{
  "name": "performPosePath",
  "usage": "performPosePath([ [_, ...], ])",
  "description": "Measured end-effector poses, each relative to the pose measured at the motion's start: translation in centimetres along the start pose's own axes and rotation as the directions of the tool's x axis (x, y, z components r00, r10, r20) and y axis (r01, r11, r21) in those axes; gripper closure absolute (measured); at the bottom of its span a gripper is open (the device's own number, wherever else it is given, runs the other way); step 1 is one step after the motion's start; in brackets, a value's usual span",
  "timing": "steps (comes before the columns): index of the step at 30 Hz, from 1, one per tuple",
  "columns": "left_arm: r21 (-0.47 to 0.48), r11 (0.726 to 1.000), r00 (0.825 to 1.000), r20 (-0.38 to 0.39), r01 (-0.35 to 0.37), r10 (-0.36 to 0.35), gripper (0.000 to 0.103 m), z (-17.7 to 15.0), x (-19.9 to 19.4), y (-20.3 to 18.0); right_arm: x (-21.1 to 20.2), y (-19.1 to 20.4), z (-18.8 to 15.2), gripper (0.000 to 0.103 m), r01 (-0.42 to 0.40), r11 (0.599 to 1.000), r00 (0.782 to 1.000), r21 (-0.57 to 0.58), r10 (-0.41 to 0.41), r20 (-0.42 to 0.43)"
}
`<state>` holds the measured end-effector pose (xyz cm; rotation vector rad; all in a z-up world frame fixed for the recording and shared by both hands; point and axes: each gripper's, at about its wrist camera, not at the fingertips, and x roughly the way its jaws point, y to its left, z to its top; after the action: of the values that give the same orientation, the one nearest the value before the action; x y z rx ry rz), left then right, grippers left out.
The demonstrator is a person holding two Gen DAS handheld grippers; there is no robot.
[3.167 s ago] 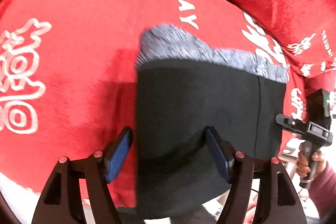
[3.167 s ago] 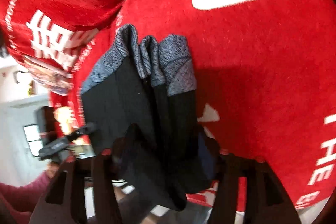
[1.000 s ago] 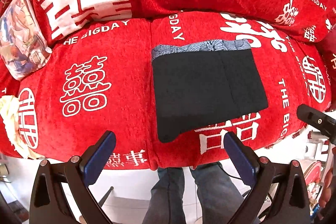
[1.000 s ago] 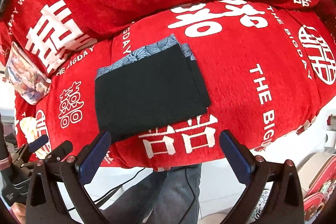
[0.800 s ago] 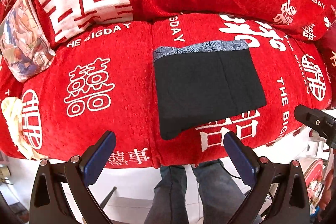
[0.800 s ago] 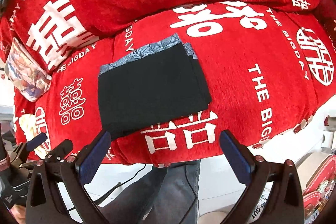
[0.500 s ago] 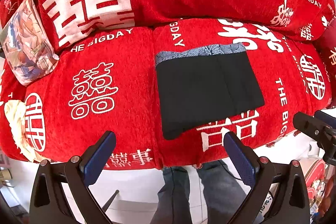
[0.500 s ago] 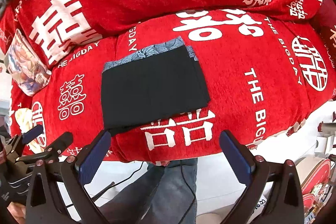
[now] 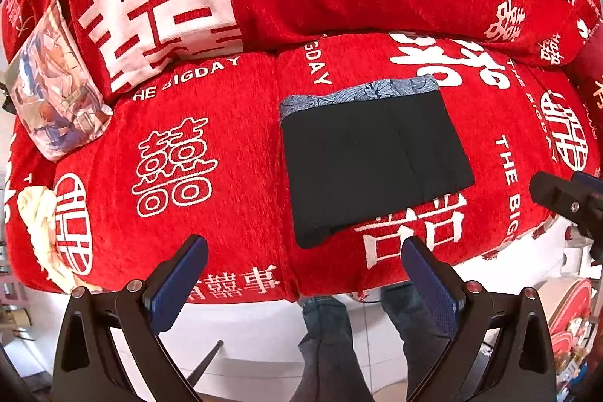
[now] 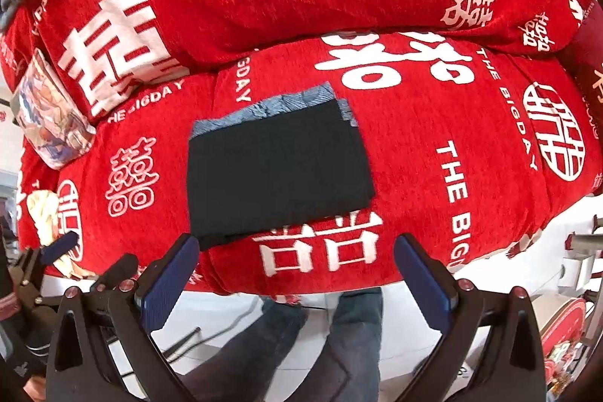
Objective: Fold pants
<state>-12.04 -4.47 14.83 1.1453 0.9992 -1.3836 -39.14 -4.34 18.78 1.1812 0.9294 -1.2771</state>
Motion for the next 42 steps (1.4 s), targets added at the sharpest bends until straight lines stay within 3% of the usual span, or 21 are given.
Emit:
performPosePath([
  [7,-0.039,0.999,0.999,-0.048,0.003,-0.005,0.0,0.1,1.5,-1.8,1.5,-2.4,-0.1,0.0,0.023,1.0,0.999,0.002,-0.023,-0.044],
  [18,-0.046,0.997,0.998,-0.005,-0.059,0.059,0.0,0.8,0.5,-2.7,2.0,-3.0,1.2,0.0,0.036,0.999,0.998,-0.039,-0.037,-0.046],
  [42,-0.05,0.997,0.998,0.005,-0.064,0.064,0.0,1.0,0.2,-2.7,2.2,-2.3,1.1,0.0,0.065,0.994,0.997,-0.091,-0.07,-0.045],
])
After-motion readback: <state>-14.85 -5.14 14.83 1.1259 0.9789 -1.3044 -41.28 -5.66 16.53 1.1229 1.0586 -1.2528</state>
